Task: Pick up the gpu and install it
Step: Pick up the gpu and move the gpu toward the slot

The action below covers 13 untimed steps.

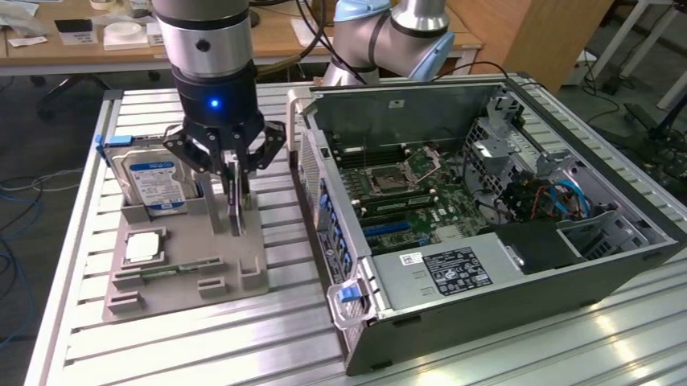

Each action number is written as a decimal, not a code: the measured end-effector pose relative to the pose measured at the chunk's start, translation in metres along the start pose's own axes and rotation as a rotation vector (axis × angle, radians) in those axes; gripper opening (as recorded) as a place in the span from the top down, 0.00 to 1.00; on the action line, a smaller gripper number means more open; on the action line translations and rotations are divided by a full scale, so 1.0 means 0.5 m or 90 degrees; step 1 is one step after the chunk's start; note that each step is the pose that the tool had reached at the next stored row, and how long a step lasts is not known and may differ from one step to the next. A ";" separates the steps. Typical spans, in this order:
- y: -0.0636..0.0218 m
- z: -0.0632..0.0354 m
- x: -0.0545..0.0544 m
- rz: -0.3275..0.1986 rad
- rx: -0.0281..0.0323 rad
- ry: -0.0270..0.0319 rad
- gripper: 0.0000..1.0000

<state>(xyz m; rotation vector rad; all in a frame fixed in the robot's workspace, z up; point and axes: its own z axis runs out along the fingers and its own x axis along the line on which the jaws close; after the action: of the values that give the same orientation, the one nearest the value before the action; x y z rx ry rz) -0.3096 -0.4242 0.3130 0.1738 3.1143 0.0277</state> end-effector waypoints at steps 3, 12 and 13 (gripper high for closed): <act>0.000 -0.003 0.000 0.000 -0.0002 0.0000 0.72; 0.000 -0.011 0.000 0.000 -0.0005 0.0000 0.72; 0.000 -0.012 0.000 0.000 -0.0005 0.0000 0.72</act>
<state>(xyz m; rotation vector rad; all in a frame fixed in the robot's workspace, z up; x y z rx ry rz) -0.3096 -0.4242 0.3190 0.1737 3.1143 0.0289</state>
